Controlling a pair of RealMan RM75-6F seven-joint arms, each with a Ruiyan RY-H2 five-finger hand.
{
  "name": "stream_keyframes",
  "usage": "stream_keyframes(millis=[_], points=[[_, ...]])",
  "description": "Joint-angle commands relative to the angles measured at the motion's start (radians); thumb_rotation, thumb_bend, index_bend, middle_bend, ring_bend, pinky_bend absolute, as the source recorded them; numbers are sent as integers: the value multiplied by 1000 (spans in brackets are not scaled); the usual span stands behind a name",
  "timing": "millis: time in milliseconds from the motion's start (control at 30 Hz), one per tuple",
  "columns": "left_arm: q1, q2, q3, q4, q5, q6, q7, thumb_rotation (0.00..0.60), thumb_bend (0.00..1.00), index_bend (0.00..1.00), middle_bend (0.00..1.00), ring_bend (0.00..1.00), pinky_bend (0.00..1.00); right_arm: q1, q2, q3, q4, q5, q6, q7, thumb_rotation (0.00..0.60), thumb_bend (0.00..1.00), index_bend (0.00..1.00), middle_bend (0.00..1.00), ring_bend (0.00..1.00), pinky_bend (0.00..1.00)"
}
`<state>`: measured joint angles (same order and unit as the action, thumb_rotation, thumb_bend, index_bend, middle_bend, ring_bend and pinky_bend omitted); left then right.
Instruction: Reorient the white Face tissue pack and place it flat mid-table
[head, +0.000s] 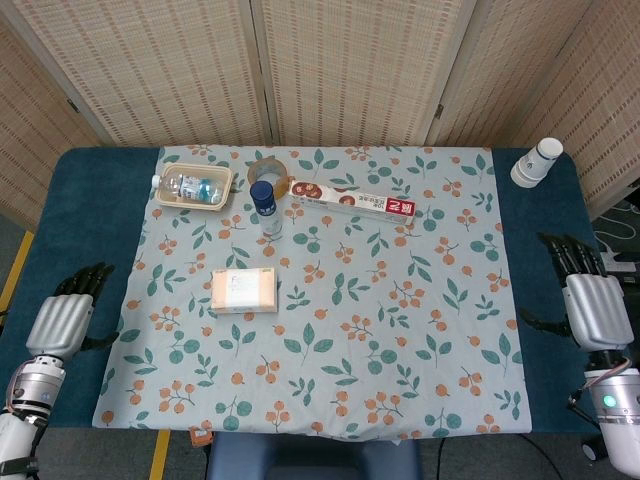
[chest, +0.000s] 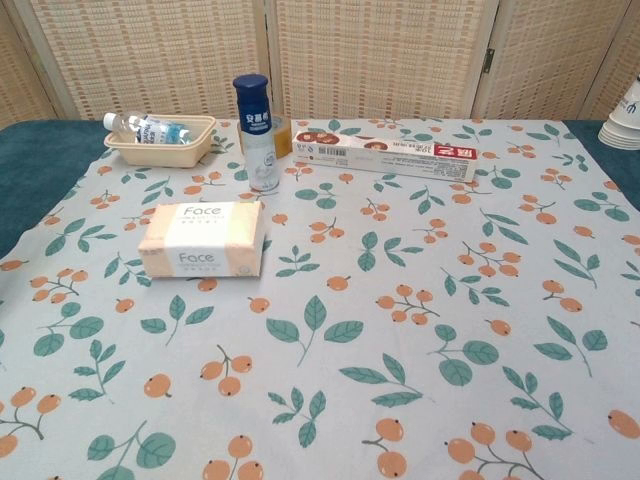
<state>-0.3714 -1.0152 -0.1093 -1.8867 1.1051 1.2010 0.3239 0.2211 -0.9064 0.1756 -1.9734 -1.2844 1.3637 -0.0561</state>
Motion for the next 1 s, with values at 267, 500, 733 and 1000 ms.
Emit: stream_keyframes(millis=[267, 500, 733, 1000], points=[[14, -24, -9, 22, 36, 44, -37, 600, 178, 0, 0, 0, 124, 3, 5, -7, -6, -9, -16, 0, 600, 110, 75, 84, 0, 68], [15, -34, -9, 46, 51, 43, -58, 600, 178, 0, 0, 0, 126, 9, 4, -8, -8, -9, -26, -8, 600, 110, 76, 84, 0, 68], [18, -40, -10, 67, 48, 43, -61, 600, 179, 0, 0, 0, 126, 20, -2, -4, -6, -7, -37, -17, 600, 110, 83, 84, 0, 68], [46, -100, -29, 91, 93, 132, -114, 600, 179, 0, 10, 0, 126, 43, 3, -20, -10, -17, -95, -26, 600, 110, 95, 83, 0, 68]])
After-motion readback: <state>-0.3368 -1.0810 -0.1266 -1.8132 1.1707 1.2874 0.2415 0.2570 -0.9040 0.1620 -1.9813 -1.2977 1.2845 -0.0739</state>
